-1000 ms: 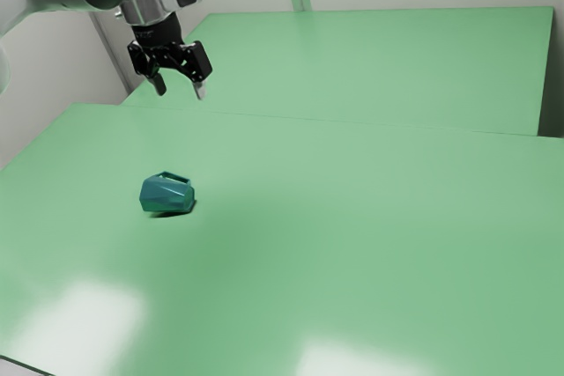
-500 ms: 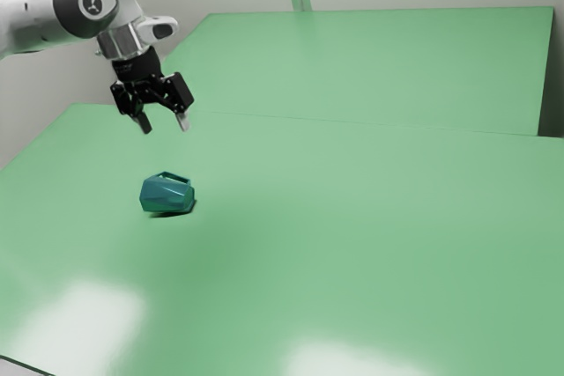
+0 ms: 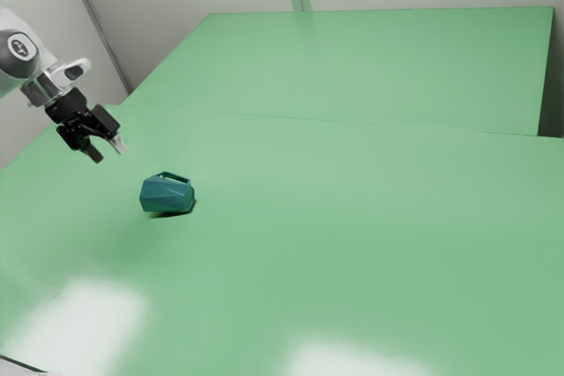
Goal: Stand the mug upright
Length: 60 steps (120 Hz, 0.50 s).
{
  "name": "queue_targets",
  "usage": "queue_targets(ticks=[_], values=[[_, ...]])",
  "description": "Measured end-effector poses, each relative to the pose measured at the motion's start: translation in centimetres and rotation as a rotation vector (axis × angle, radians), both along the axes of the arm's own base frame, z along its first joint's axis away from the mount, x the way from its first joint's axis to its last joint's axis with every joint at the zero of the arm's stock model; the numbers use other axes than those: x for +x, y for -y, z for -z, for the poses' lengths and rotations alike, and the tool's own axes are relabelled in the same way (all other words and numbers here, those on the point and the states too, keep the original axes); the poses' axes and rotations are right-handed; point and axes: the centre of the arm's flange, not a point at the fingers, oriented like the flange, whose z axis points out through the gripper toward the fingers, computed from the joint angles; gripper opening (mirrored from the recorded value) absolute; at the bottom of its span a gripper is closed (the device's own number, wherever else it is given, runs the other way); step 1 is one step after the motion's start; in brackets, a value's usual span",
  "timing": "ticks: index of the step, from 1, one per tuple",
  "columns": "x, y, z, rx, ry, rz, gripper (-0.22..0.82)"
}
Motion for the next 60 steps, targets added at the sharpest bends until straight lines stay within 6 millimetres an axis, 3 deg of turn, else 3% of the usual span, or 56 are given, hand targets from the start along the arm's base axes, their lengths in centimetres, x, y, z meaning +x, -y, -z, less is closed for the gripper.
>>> queue_targets(ticks=[24, 42, 60], values=[[1.6, -1.2, 4.1, -0.102, 0.059, 0.103, 0.6], [3.1, -3.6, 8.3, -0.184, 0.093, 0.126, 0.6], [4.1, -4.3, 11.2, -0.234, 0.136, 0.145, 0.6]])
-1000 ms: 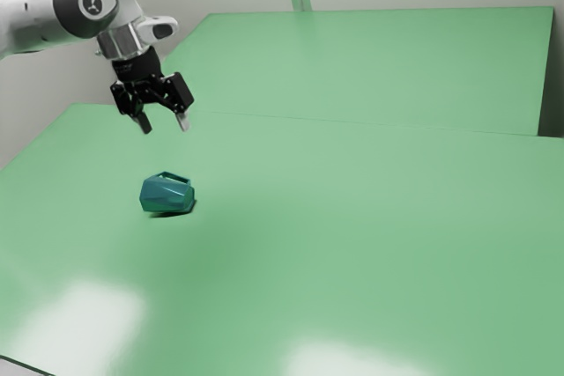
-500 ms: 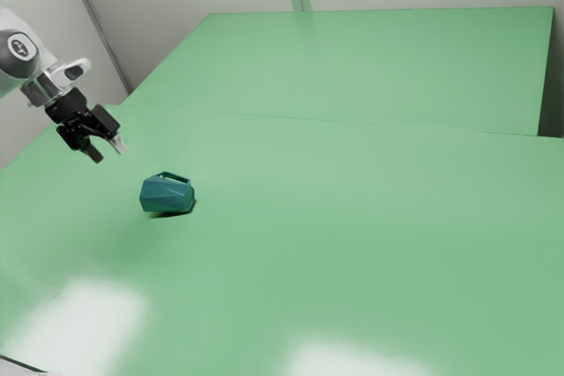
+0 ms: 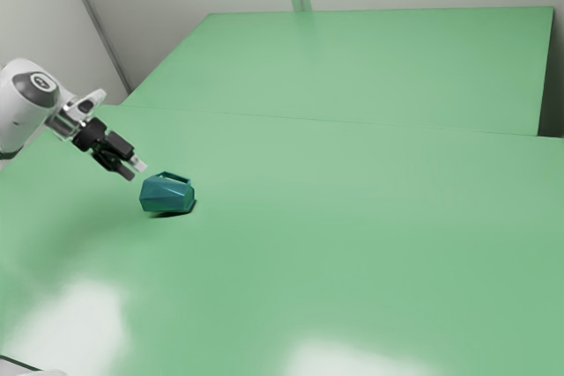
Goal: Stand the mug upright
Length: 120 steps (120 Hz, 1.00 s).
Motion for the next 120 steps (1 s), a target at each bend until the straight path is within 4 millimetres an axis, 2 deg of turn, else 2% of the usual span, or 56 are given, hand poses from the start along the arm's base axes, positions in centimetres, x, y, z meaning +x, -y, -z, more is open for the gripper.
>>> queue_targets(ticks=[30, 44, 60, 94, 120], values=[[0.4, -2.8, 2.7, -0.085, 0.074, -0.038, 0.6], [0.4, -3.6, 3.3, -0.117, 0.099, -0.051, 0.6], [0.3, -4.4, 5.1, -0.167, 0.107, -0.074, 0.6], [0.5, -4.4, 8.2, -0.233, 0.112, -0.086, 0.6], [0.7, -4.0, 9.7, -0.285, 0.118, -0.102, 0.6]])
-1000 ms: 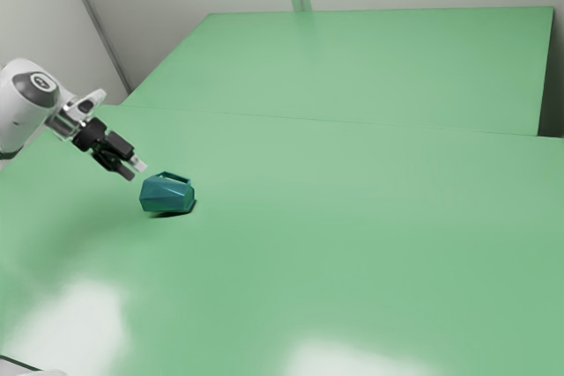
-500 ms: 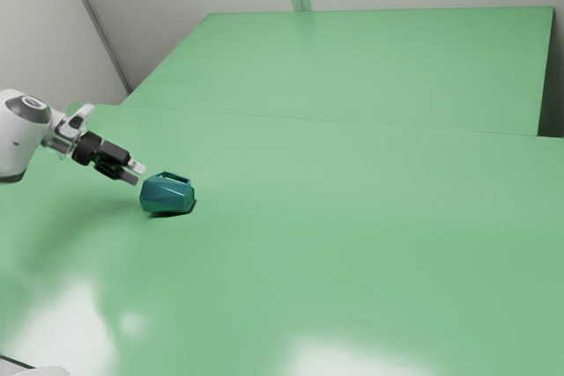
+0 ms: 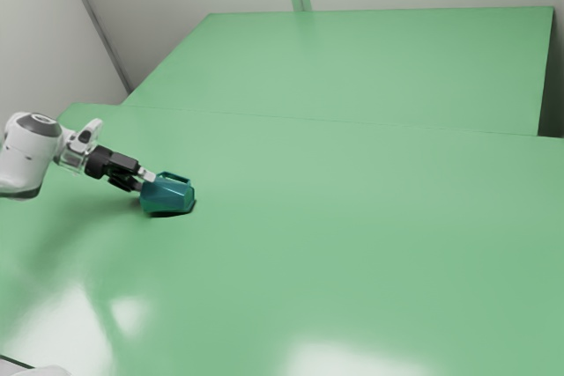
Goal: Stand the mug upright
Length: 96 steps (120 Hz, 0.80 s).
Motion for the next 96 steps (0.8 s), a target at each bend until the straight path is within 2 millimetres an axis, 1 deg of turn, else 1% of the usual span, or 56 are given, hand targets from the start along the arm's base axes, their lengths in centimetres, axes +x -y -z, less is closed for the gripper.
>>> queue_targets(ticks=[8, 27, 62, 96], values=[[0.02, 0.1, 0.26, -0.018, 0.003, -0.004, 0.59], [-0.23, 0.17, 0.63, -0.058, 0.008, -0.011, 0.49], [-0.21, 0.68, 0.66, -0.092, 0.015, 0.003, 0.2], [-0.19, 0.89, 0.28, -0.103, 0.024, 0.013, -0.02]])
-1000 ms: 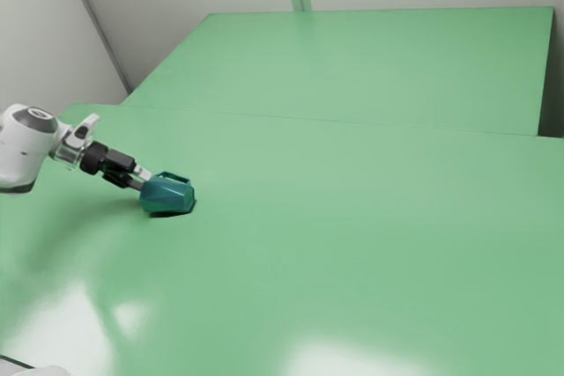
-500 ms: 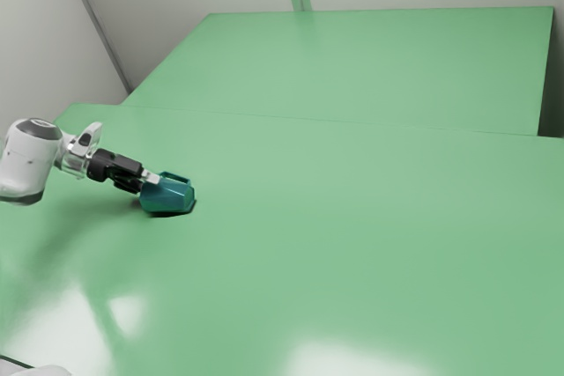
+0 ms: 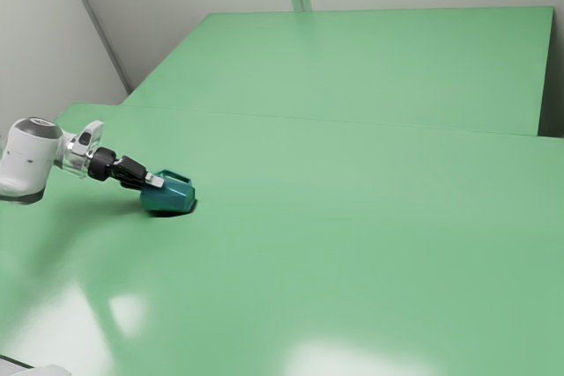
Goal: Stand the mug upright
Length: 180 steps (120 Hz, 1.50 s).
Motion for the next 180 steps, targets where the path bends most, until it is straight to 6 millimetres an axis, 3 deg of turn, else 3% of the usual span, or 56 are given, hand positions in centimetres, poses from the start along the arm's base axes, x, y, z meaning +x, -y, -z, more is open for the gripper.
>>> queue_targets(ticks=[31, 52, 68, 110, 133, 149, 162, 180], values=[[0.2, 0.6, -0.9, -0.006, 0.019, 0.015, -0.14], [0.4, 1.4, -3.4, 0.028, 0.046, 0.035, -0.17], [0.4, 3.0, -6.1, 0.098, 0.067, 0.064, -0.17], [0.3, 10.9, -12.0, 0.498, 0.073, 0.217, -0.18], [0.2, 14.6, -13.2, 0.691, 0.061, 0.257, -0.18], [-0.1, 19.0, -14.2, 0.819, 0.063, 0.297, -0.18], [-0.3, 22.3, -13.9, 0.891, 0.058, 0.319, -0.18], [-1.2, 25.2, -13.3, 0.956, 0.039, 0.302, -0.18]])
